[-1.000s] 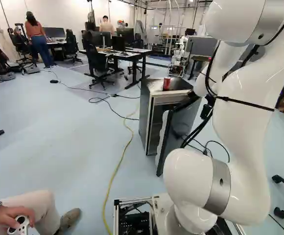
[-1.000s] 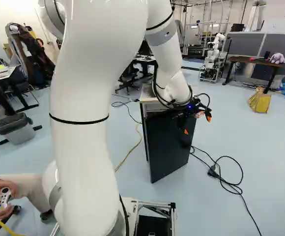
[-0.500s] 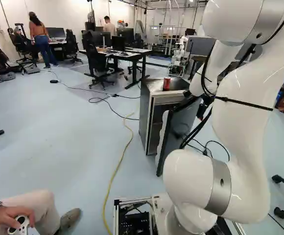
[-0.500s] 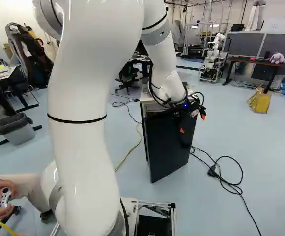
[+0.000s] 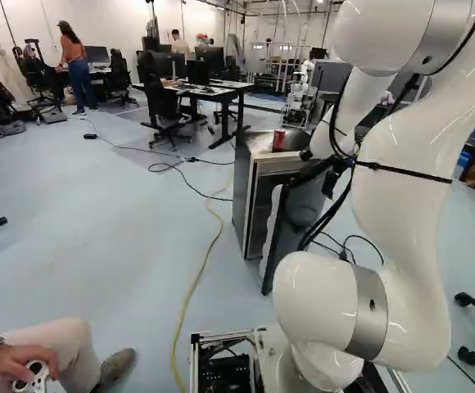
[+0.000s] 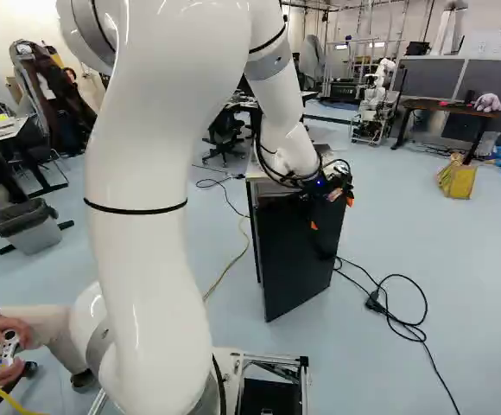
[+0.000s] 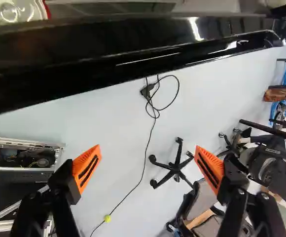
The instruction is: Grab a drink from the fridge
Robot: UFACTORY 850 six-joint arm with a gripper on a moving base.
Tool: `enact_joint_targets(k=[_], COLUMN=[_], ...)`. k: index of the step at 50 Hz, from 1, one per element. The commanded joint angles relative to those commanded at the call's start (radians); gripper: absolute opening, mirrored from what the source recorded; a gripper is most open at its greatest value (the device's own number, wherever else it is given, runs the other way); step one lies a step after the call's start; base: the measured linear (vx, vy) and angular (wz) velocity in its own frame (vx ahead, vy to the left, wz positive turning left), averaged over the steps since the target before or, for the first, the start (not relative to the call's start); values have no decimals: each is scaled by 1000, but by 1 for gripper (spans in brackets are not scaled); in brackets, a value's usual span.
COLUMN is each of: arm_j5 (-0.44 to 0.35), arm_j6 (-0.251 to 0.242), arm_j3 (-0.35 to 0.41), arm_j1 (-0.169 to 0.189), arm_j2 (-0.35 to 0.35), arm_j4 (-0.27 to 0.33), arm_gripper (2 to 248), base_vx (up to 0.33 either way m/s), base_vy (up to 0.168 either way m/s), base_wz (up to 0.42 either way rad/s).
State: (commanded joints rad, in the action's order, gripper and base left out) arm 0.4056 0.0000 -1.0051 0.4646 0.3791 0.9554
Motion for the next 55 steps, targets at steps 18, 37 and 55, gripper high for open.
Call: enact_joint_targets(k=[18, 37, 55], arm_j5=[0, 0, 0], arm_j6=[0, 0, 0], arm_j3=[-15, -35, -56], arm_j1=[-33, -64, -89], arm_j2=[11, 26, 42], arm_j4=[0, 0, 0], arm_gripper=[247, 247, 247], base_vx=[0, 0, 0], base_vy=[0, 0, 0], base_wz=[0, 0, 0])
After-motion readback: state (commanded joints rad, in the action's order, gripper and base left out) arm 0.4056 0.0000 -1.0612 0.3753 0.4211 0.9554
